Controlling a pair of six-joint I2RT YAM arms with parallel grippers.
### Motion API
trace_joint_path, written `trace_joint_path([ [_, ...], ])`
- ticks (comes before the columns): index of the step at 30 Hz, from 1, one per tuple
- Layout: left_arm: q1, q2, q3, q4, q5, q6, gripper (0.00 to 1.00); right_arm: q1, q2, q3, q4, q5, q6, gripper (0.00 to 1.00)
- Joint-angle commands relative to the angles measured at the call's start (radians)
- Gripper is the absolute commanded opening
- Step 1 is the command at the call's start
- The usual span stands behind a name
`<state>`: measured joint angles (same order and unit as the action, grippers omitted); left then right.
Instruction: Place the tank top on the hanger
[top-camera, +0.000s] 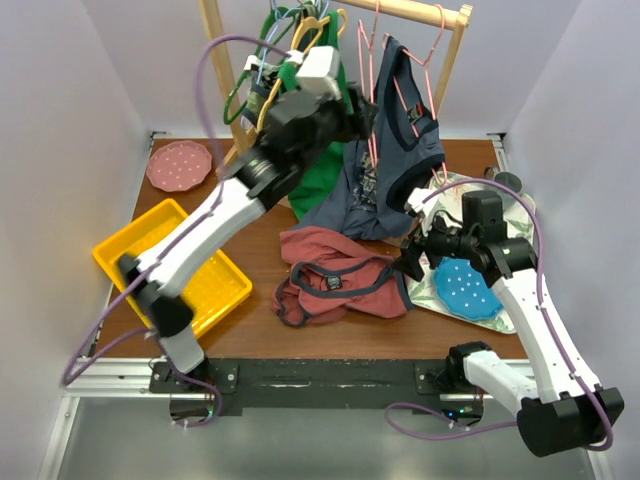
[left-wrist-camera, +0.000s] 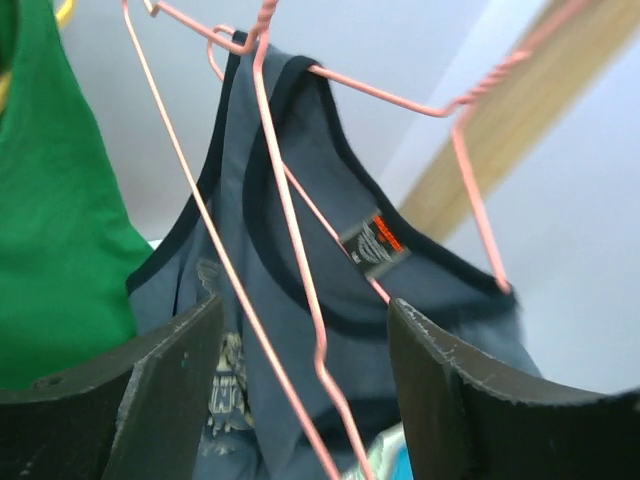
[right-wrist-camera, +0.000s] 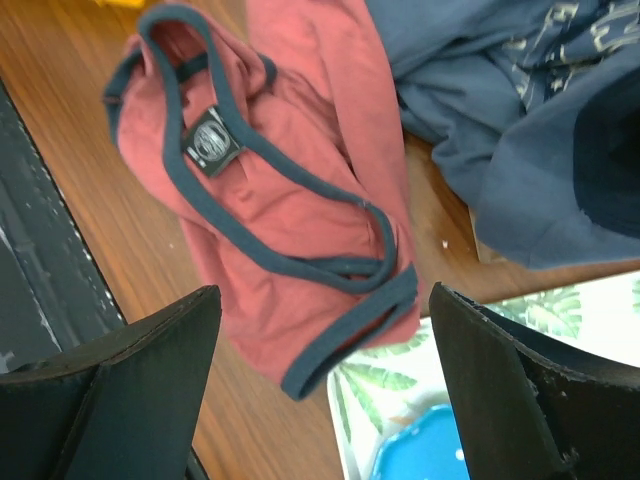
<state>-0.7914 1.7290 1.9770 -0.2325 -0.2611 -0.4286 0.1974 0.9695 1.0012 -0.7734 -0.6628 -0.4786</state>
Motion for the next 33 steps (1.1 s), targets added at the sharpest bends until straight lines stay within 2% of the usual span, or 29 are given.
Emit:
trace_joint_path([
  [1, 0.001, 0.184, 0.284, -0.057, -0.067, -0.002, 0.66, -0.022, -0.035, -0.016, 0.079, -0.095, 0.044, 0.89],
  [5, -0.002, 0.247, 0.304, -0.062, -0.182, 0.043, 0.57, -0.033, -0.045, -0.024, 0.088, -0.113, 0.054, 0.89],
  [6, 0.000, 0.248, 0.296, -0.064, -0.206, 0.056, 0.51, -0.033, -0.048, -0.027, 0.091, -0.122, 0.055, 0.90],
  [8, -0.002, 0.250, 0.284, -0.057, -0.234, 0.085, 0.37, -0.033, -0.046, -0.027, 0.094, -0.130, 0.060, 0.90],
  [9, -0.005, 0.248, 0.272, -0.054, -0.240, 0.093, 0.20, -0.035, -0.046, -0.024, 0.092, -0.133, 0.060, 0.90],
  [12, -0.006, 0.238, 0.264, -0.044, -0.234, 0.116, 0.00, -0.035, -0.048, -0.016, 0.085, -0.141, 0.060, 0.90],
  [19, -0.016, 0.149, 0.232, 0.002, -0.228, 0.129, 0.00, -0.035, -0.049, 0.004, 0.054, -0.153, 0.049, 0.90],
  [25, -0.026, -0.002, 0.093, 0.052, -0.218, 0.149, 0.00, -0.035, -0.038, 0.051, -0.024, -0.211, -0.008, 0.90],
  [31, -0.026, -0.207, -0.182, 0.036, -0.110, 0.162, 0.00, -0.033, -0.006, 0.145, -0.176, -0.299, -0.130, 0.90],
  [33, -0.026, -0.319, -0.341, 0.047, -0.041, 0.171, 0.00, -0.033, 0.023, 0.203, -0.225, -0.310, -0.178, 0.90],
])
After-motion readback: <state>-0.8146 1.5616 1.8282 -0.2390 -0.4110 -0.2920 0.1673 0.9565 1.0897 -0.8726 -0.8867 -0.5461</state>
